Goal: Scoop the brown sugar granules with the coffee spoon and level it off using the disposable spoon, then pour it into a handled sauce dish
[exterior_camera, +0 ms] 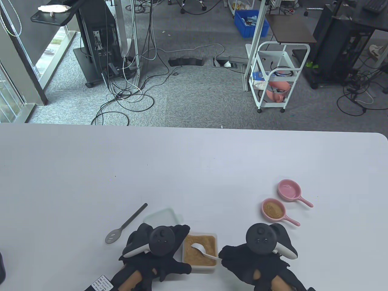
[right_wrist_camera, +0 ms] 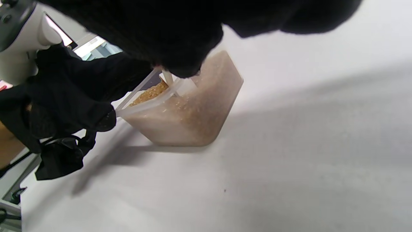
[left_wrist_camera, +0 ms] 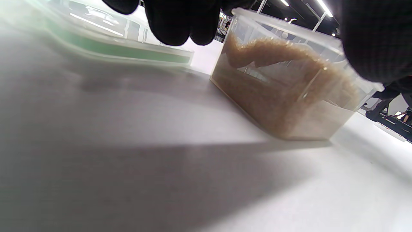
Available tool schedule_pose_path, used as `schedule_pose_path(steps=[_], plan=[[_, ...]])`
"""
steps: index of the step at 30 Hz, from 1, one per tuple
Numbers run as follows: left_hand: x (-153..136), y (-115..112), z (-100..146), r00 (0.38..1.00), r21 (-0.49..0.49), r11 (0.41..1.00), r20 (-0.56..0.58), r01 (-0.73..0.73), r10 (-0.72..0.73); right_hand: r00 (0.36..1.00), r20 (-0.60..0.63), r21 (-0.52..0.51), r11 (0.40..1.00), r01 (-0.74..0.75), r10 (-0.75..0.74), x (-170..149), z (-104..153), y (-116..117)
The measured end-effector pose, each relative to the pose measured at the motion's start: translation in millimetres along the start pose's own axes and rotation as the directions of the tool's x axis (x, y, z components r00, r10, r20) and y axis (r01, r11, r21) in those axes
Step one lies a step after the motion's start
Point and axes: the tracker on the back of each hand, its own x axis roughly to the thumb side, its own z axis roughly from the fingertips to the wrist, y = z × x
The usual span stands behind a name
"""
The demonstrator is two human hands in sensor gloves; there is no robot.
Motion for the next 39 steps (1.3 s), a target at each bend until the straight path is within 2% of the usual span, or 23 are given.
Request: schedule_pose_path(steps=[7,14,31,39], plan=[[0,0,0,1.0,-0.002,1.0,0.002,0.002,-0.002,0.958,-0.112,0.071,0.959,0.273,-0.264,-28,-5,3],[0,-1,0,1.0,-0.005,1.0,0.001,0.003,-0.003,0.887,-0.206,0.087,0.895,0.438,-0.414,-44,-7,9],[0,-1,0,1.0,-0.008,1.0,0.002,0.007,-0.007,0.803,-0.261,0.173,0.793,0.584,-0.535,-62,-11,21],[0,-1,1,1.0,-0.009,1.0,0.002,0.007,-0.007,0.803,-0.254,0.179,0.79,0.587,-0.539,-63,-11,19]])
